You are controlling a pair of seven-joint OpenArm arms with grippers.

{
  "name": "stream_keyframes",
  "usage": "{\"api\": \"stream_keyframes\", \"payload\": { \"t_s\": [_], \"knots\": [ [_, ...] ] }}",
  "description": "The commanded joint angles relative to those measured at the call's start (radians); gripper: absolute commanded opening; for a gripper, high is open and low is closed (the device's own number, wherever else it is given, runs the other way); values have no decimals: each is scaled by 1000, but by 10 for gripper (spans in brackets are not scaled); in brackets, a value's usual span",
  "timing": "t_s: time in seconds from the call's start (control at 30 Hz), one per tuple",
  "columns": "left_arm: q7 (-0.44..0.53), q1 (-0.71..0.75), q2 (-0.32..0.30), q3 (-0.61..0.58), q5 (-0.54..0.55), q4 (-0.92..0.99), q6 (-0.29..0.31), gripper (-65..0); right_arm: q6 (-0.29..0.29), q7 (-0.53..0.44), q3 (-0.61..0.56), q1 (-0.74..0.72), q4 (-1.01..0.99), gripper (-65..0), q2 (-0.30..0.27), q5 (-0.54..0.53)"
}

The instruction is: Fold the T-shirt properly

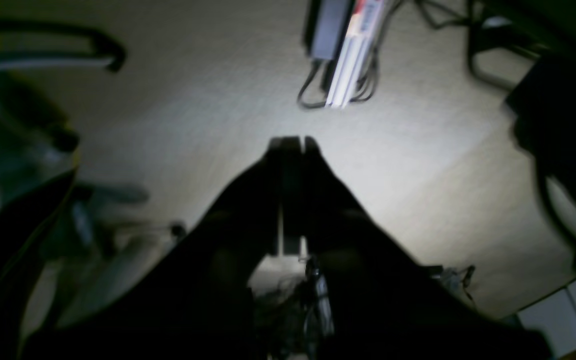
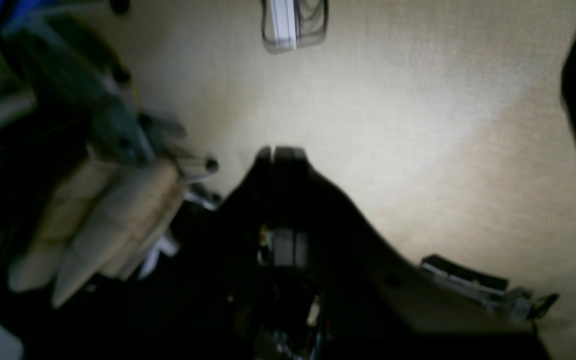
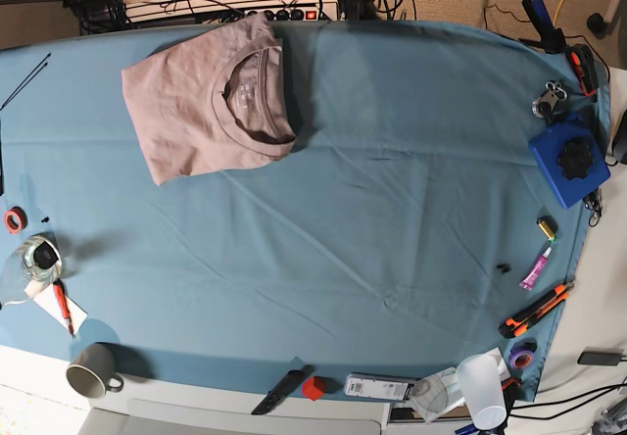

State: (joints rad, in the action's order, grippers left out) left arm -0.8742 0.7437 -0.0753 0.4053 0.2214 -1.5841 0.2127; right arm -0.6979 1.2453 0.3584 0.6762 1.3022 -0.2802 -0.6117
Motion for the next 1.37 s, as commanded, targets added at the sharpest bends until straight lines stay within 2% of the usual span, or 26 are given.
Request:
{"api": "stream_keyframes", "payload": {
  "t_s": [0.0, 0.13, 0.23, 0.33, 0.47, 0.6, 0.63, 0.73, 0.83, 0.93, 1.07, 1.13, 1.33],
  "knots": [
    [8, -5, -3, 3, -2, 32, 16, -650, 0, -5, -9, -9, -26, -650, -13, 20],
    [67, -97, -3, 3, -51, 209, 78, -650, 0, -86, -61, -100, -168, -650, -14, 90],
    [154, -151, -3, 3, -82, 337, 77, -650, 0, -223, -95, -150, -269, -650, -14, 180],
    [315, -197, -3, 3, -135, 465, 77, -650, 0, -412, -122, -194, -362, -650, -13, 266],
    [594, -250, -3, 3, -237, 641, 76, -650, 0, -618, -166, -268, -472, -650, -13, 370],
    [764, -319, -3, 3, -288, 817, 76, -650, 0, -788, -219, -352, -587, -650, -13, 457],
    [804, -337, -3, 3, -301, 856, 76, -650, 8, -832, -236, -372, -615, -650, -13, 473],
    [897, -391, -4, 3, -332, 944, 77, -650, 120, -937, -302, -426, -695, -650, -13, 514],
    [952, -419, -3, 3, -337, 975, 77, -650, 221, -1032, -380, -463, -757, -650, -13, 574],
    [961, -428, -3, 3, -338, 975, 77, -650, 309, -1115, -461, -486, -805, -650, -14, 586],
    [961, -428, -3, 3, -338, 971, 77, -650, 394, -1169, -550, -493, -823, -650, -14, 586],
    [961, -428, -2, 3, -338, 971, 77, -650, 414, -1170, -582, -494, -822, -650, -14, 585],
    [961, -428, -2, 3, -337, 970, 77, -650, 418, -1171, -608, -494, -822, -650, -14, 582]
  ]
}}
